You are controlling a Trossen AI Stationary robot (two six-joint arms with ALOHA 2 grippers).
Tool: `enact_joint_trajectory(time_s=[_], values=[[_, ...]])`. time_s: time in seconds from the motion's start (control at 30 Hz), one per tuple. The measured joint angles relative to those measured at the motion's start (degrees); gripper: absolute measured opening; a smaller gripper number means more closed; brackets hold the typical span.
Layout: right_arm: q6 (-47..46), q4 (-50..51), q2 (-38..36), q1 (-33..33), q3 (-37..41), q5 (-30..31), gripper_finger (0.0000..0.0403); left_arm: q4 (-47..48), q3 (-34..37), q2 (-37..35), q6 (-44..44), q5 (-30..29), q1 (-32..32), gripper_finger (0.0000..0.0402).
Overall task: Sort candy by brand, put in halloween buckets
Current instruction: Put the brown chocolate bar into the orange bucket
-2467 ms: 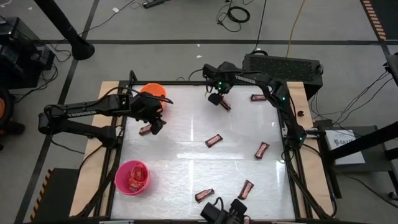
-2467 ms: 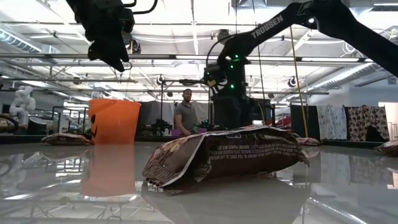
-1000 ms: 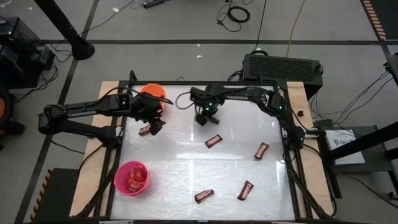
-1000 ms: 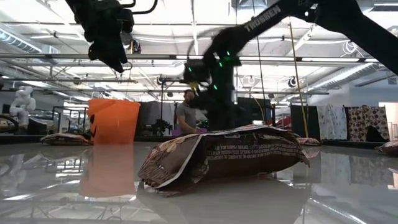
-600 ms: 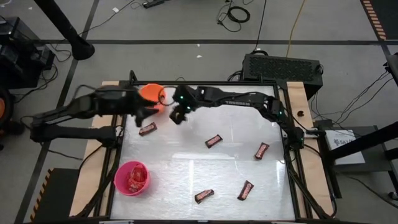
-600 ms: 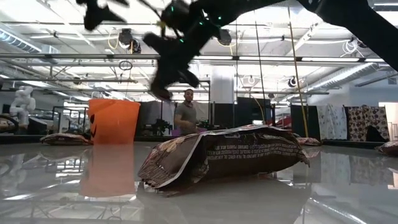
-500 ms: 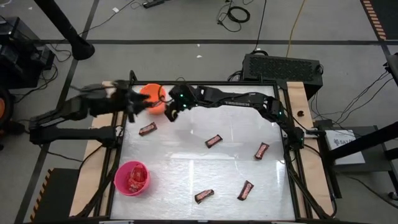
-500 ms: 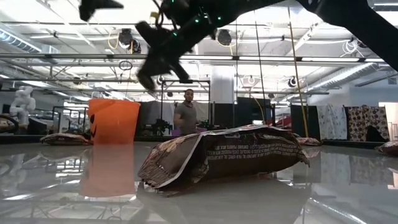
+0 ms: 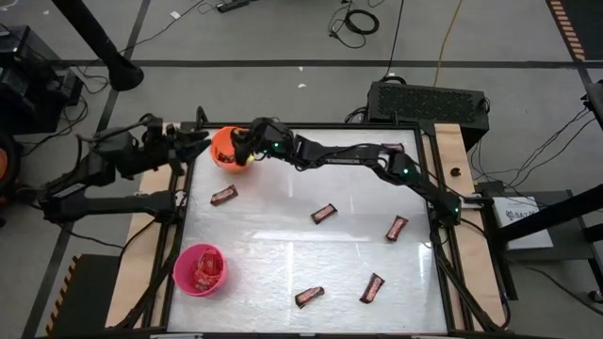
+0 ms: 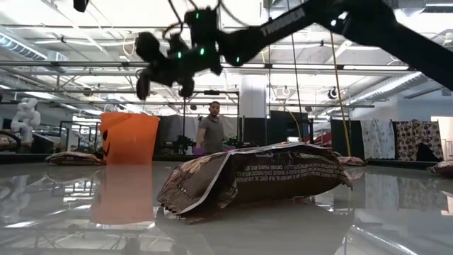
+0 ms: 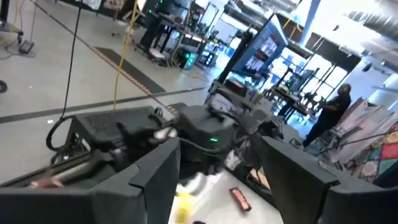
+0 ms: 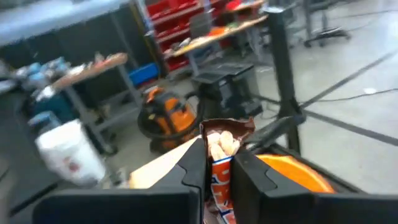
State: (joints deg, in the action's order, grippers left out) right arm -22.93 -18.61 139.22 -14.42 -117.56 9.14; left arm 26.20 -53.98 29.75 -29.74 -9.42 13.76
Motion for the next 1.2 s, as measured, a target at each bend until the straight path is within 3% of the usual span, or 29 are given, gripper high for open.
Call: enact_joint_trajectory(time_s=[0.27, 0.53, 0.83, 1.03, 1.2], values=[[-10.3, 2.8, 2.8, -2.0, 0.1, -3.2, 0.0052, 0.1, 0.0, 3.3, 0.0, 1.0, 0.0, 0.0226], [-4.5, 3.2, 2.7, -2.5, 0.0, -10.3, 0.0131, 1.4, 0.0, 5.3, 0.8, 3.9, 0.0, 0.0226], [-4.0, 4.9, 1.1, -3.2, 0.0, -11.4, 0.0199, 7.1, 0.0, 5.4, 3.7, 6.1, 0.0, 0.0226], [-3.9, 16.1, -3.9, -4.4, 0.0, -15.7, 0.021, 11.0, 0.1, 5.4, 4.7, 11.5, 0.0, 0.0226], [-2.3, 37.0, -10.6, -6.2, 0.0, -23.2, 0.021, 18.4, 0.3, 6.8, 4.6, 15.4, -0.1, 0.0226]])
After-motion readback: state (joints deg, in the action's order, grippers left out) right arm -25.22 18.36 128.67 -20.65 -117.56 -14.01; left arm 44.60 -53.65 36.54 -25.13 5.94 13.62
